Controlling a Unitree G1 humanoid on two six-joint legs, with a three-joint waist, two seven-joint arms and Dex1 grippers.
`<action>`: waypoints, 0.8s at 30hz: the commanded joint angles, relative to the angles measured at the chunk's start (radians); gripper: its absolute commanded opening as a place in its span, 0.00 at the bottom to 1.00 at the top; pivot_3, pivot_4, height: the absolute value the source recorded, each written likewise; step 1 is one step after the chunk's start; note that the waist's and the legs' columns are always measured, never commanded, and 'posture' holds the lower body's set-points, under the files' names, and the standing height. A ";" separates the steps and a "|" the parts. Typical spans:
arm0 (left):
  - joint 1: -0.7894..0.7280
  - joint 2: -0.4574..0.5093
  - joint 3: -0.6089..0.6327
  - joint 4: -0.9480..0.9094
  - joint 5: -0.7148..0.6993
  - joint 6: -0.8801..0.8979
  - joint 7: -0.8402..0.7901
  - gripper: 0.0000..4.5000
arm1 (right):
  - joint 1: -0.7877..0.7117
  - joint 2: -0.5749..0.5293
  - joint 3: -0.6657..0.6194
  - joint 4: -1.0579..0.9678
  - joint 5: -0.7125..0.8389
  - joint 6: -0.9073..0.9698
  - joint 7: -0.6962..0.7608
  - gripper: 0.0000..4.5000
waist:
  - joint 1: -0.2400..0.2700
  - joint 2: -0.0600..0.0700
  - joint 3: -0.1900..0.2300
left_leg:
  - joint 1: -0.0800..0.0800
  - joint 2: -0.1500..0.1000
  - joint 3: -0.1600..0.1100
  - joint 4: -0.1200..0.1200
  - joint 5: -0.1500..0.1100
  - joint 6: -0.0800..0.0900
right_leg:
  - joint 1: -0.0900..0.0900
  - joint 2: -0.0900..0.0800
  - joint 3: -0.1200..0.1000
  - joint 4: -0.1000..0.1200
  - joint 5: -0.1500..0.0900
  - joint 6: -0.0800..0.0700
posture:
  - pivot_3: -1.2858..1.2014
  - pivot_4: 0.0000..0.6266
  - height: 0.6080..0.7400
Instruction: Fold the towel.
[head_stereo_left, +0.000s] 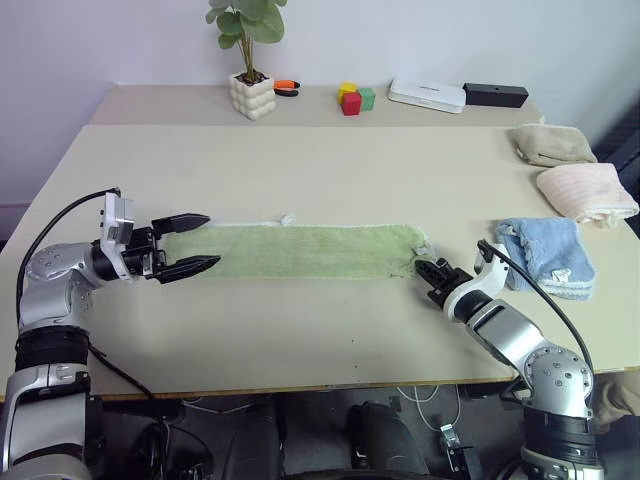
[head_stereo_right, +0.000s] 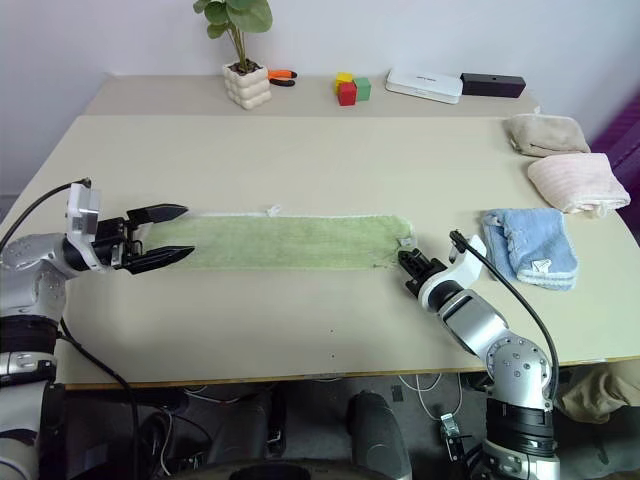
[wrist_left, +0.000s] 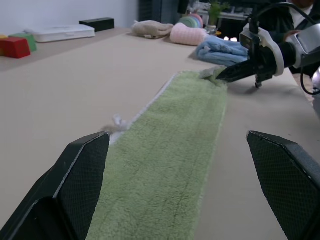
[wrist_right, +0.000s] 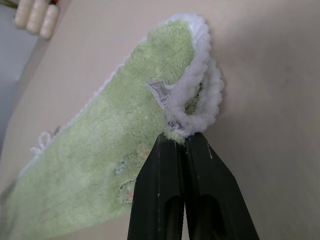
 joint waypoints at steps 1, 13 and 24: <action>-0.034 0.027 0.030 0.016 -0.018 -0.007 -0.017 1.00 | 0.011 -0.073 -0.044 0.001 -0.061 0.007 0.039 0.02 | 0.002 0.000 0.000 | 0.000 0.000 0.000 0.000 0.000 0.000 | 0.000 0.000 0.000 0.000 0.000 0.000 | 0.52 0.24 0.96; -0.079 0.021 0.022 0.152 0.007 -0.078 -0.048 1.00 | -0.028 -0.288 0.014 -0.087 -0.321 0.015 0.265 0.02 | -0.002 0.003 0.002 | -0.001 -0.001 0.000 0.000 -0.001 0.001 | -0.001 0.000 0.000 -0.001 0.000 0.000 | 0.52 0.24 0.96; -0.089 0.056 0.045 0.190 0.012 -0.104 -0.062 1.00 | -0.170 -0.271 0.190 -0.283 -0.385 0.094 0.409 0.02 | -0.002 0.003 0.002 | -0.002 0.000 0.000 0.000 -0.001 0.001 | -0.002 0.000 0.000 -0.001 0.000 0.000 | 0.52 0.24 0.96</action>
